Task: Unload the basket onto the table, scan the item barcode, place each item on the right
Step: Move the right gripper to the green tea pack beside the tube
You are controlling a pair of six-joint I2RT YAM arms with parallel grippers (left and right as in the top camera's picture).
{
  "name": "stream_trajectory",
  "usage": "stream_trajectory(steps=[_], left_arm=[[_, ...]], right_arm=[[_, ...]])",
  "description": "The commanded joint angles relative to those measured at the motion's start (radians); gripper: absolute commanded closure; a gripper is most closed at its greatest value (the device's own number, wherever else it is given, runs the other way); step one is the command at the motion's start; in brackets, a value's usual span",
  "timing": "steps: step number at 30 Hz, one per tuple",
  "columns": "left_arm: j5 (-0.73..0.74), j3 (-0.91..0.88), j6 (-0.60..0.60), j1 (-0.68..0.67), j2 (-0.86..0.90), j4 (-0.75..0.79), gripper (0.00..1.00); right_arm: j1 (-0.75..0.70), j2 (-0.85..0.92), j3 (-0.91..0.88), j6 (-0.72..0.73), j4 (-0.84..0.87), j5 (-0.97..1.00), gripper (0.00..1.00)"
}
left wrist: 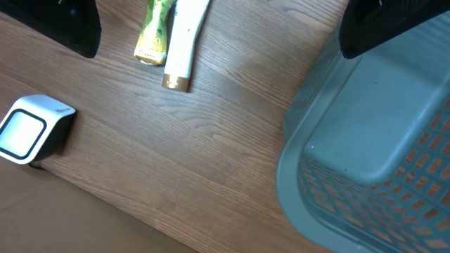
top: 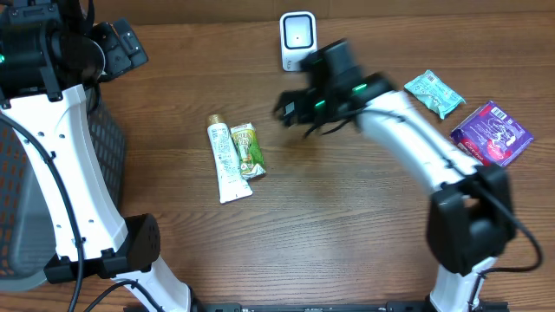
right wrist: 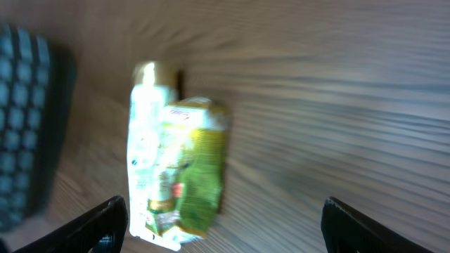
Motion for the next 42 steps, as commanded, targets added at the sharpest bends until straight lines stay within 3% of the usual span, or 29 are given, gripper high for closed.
stream_trajectory(steps=[1, 6, 13, 21, 30, 34, 42], left_arm=[[0.005, -0.001, -0.014, 0.003, 0.004, -0.002, 0.0], [0.005, -0.001, -0.014, 0.003, 0.004, -0.002, 0.0], [0.005, -0.001, -0.014, 0.003, 0.004, -0.002, 0.0], [0.005, -0.001, -0.014, 0.003, 0.004, -0.002, 0.01], [0.005, -0.001, -0.014, 0.003, 0.004, -0.002, 0.0], [0.005, -0.001, -0.014, 0.003, 0.004, -0.002, 0.01], [0.005, -0.001, -0.014, 0.003, 0.004, -0.002, 0.0]], right_arm=[[0.082, 0.043, -0.006, -0.06, 0.039, 0.134, 0.11], [0.188, 0.114, -0.006, -0.132, 0.083, 0.2, 0.12], [0.229, 0.169, -0.006, -0.191, 0.086, 0.253, 0.16], [0.187, 0.185, -0.006, -0.174, 0.047, 0.244, 0.46], [0.145, 0.185, -0.006, -0.176, 0.037, 0.048, 0.64], [0.136, 0.185, -0.005, -0.175, 0.035, -0.085, 0.9], [0.078, 0.184, -0.004, -0.056, 0.025, -0.326, 0.96]])
